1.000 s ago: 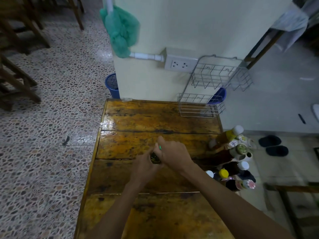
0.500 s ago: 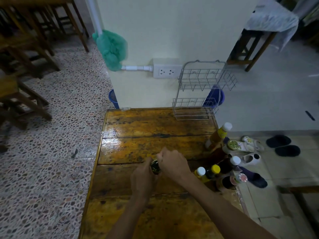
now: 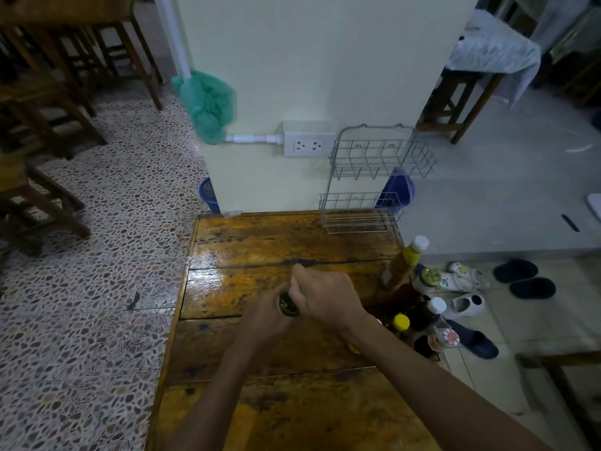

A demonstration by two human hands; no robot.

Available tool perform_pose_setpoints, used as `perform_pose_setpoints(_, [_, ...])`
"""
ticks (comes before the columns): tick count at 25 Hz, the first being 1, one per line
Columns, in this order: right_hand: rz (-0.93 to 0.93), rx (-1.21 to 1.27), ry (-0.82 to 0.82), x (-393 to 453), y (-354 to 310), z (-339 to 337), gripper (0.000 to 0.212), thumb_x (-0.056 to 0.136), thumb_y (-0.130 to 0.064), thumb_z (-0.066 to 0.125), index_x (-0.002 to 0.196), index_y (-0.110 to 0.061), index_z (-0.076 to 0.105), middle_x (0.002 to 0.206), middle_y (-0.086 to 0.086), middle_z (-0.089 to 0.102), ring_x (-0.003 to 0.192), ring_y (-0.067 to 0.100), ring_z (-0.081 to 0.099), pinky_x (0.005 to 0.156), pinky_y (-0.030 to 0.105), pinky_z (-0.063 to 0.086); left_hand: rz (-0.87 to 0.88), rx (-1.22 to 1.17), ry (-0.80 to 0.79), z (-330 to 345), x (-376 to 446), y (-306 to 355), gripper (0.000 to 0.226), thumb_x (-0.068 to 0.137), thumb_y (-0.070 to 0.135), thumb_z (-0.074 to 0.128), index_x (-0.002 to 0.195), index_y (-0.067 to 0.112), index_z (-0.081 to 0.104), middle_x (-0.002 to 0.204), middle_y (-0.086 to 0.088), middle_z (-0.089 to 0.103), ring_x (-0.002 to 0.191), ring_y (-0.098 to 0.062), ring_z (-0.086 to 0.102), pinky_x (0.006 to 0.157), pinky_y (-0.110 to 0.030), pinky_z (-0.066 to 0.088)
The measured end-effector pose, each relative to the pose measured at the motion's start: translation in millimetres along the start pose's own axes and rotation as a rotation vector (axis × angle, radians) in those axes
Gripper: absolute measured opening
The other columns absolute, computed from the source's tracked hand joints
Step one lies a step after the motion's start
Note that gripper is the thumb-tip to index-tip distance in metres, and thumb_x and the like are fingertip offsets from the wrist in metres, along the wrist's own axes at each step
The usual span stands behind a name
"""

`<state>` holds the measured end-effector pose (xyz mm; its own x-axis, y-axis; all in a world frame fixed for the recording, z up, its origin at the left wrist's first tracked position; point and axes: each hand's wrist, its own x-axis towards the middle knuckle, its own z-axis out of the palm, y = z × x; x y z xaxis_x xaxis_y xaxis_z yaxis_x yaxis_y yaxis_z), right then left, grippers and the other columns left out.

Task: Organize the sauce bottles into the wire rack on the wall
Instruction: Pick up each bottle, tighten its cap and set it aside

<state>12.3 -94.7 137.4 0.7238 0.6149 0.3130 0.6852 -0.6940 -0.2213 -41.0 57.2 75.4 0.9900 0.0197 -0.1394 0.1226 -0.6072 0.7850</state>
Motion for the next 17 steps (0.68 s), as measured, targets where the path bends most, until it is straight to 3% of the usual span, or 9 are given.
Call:
perform_pose_setpoints(3, [0.146, 0.004, -0.107, -1.0, 0.3, 5.2, 0.020, 0.099, -0.034, 0.038, 0.082, -0.023, 0.036, 0.058, -0.008, 0.043, 0.042, 0.016, 0.042, 0.041, 0.026, 0.024, 0.009, 0.101, 0.091, 8.9, -0.3, -7.4, 0.048, 0.083, 0.057, 0.072, 0.125, 0.037, 0.060, 0.087, 0.012, 0.074, 0.068, -0.007, 0.068, 0.057, -0.031, 0.056])
perform_pose_setpoints(5, [0.294, 0.063, -0.202, -7.7, -1.1, 15.3, 0.020, 0.101, -0.033, 0.036, 0.086, -0.020, 0.040, 0.063, -0.001, 0.050, 0.051, 0.021, 0.051, 0.045, 0.028, 0.033, 0.075, 0.196, 0.182, 14.9, -3.0, -10.1, 0.040, 0.083, 0.051, 0.077, 0.114, 0.029, 0.063, 0.085, 0.011, 0.073, 0.064, -0.007, 0.066, 0.055, -0.031, 0.058])
perform_pose_setpoints(7, [0.484, 0.146, -0.264, -11.2, -2.1, 21.1, 0.023, 0.102, -0.032, 0.035, 0.091, -0.016, 0.047, 0.076, 0.004, 0.056, 0.069, 0.027, 0.061, 0.057, 0.033, 0.044, 0.150, 0.307, 0.264, 20.9, -6.1, -13.0, 0.030, 0.082, 0.043, 0.079, 0.102, 0.027, 0.064, 0.082, 0.009, 0.072, 0.062, -0.008, 0.063, 0.053, -0.028, 0.054])
perform_pose_setpoints(10, [0.444, 0.095, -0.265, -16.2, -7.7, 24.3, 0.020, 0.105, -0.026, 0.044, 0.111, -0.010, 0.055, 0.100, 0.011, 0.062, 0.086, 0.028, 0.064, 0.064, 0.034, 0.042, 0.180, 0.378, 0.295, 24.6, -9.6, -19.8, 0.029, 0.081, 0.037, 0.079, 0.102, 0.025, 0.063, 0.086, 0.007, 0.073, 0.069, -0.014, 0.066, 0.061, -0.039, 0.057])
perform_pose_setpoints(12, [0.386, 0.149, -0.215, -17.0, -12.6, 17.4, 0.024, 0.106, -0.030, 0.046, 0.118, -0.010, 0.053, 0.096, 0.008, 0.063, 0.074, 0.021, 0.062, 0.055, 0.027, 0.038, 0.122, 0.229, 0.230, 19.4, -8.6, -16.1, 0.034, 0.081, 0.031, 0.084, 0.108, 0.027, 0.064, 0.093, 0.009, 0.073, 0.072, -0.011, 0.068, 0.063, -0.037, 0.058])
perform_pose_setpoints(14, [0.343, 0.153, -0.107, -11.9, -19.8, 1.9, 0.029, 0.103, -0.045, 0.045, 0.107, -0.018, 0.054, 0.076, -0.005, 0.055, 0.059, 0.011, 0.049, 0.046, 0.018, 0.027, -0.054, -0.145, 0.059, 7.7, -2.9, -1.6, 0.028, 0.082, 0.024, 0.084, 0.101, 0.032, 0.065, 0.092, 0.010, 0.073, 0.070, -0.005, 0.068, 0.063, -0.036, 0.060])
perform_pose_setpoints(17, [0.123, -0.056, 0.090, -8.8, -20.1, 1.1, 0.033, 0.098, -0.051, 0.048, 0.097, -0.020, 0.060, 0.076, -0.006, 0.055, 0.068, 0.010, 0.046, 0.046, 0.017, 0.027, -0.092, -0.454, -0.165, -8.7, 7.5, 8.1, 0.021, 0.085, 0.019, 0.082, 0.100, 0.027, 0.070, 0.093, -0.001, 0.076, 0.085, -0.021, 0.073, 0.075, -0.050, 0.062])
